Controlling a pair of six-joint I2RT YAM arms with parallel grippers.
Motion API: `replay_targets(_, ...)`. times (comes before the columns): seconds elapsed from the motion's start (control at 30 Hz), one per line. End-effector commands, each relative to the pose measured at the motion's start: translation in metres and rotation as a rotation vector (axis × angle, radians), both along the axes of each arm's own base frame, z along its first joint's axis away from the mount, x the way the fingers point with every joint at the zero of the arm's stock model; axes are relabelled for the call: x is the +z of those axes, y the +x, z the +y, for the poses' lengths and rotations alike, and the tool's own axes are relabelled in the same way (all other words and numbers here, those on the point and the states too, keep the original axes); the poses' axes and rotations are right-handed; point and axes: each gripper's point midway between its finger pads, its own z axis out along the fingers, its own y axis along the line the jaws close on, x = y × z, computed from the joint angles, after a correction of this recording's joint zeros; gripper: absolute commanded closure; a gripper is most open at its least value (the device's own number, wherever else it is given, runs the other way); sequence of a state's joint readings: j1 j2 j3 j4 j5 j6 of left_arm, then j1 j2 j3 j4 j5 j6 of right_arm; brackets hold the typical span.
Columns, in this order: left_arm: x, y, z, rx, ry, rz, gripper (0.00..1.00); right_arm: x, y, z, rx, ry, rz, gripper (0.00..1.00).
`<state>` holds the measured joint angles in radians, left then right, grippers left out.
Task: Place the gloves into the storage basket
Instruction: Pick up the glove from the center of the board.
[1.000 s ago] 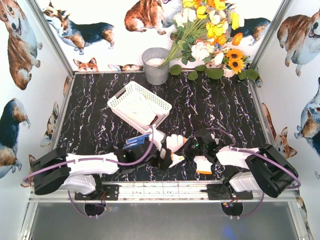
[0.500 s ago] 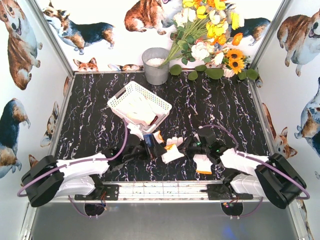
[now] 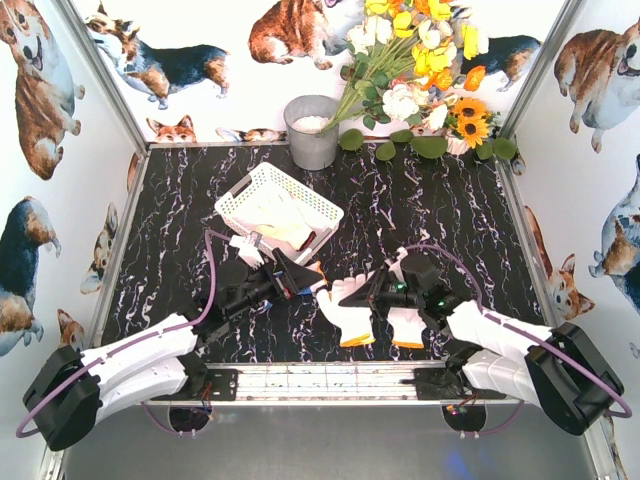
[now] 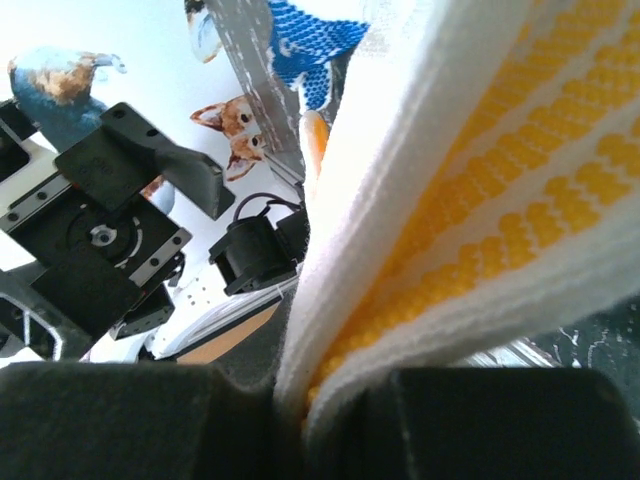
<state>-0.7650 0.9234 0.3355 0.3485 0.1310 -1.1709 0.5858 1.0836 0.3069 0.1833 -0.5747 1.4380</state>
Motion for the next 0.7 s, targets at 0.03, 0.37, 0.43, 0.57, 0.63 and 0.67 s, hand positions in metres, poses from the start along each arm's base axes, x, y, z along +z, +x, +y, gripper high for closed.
replay_targets(0.03, 0.003, -0.008, -0.004, -0.053, -0.083, 0.044, 0.00, 0.060, 0.012, 0.012, 0.046, 0.115, -0.178, 1.00)
replay_targets(0.37, 0.023, -0.014, -0.015, -0.123, -0.193, 0.032, 0.00, 0.114, 0.018, 0.017, 0.043, 0.210, -0.301, 1.00)
replay_targets(0.43, 0.031, -0.016, -0.019, -0.150, -0.222, 0.019, 0.00, 0.124, 0.019, 0.018, 0.044, 0.238, -0.315, 1.00)
replay_targets(0.57, 0.048, -0.018, -0.025, -0.193, -0.260, -0.037, 0.00, 0.146, 0.017, 0.023, 0.078, 0.293, -0.342, 1.00)
replay_targets(0.63, 0.058, -0.019, -0.028, -0.220, -0.276, -0.068, 0.00, 0.155, 0.015, 0.026, 0.104, 0.318, -0.353, 1.00)
replay_targets(0.67, 0.061, -0.019, -0.029, -0.229, -0.285, -0.081, 0.00, 0.161, 0.014, 0.027, 0.119, 0.331, -0.362, 1.00)
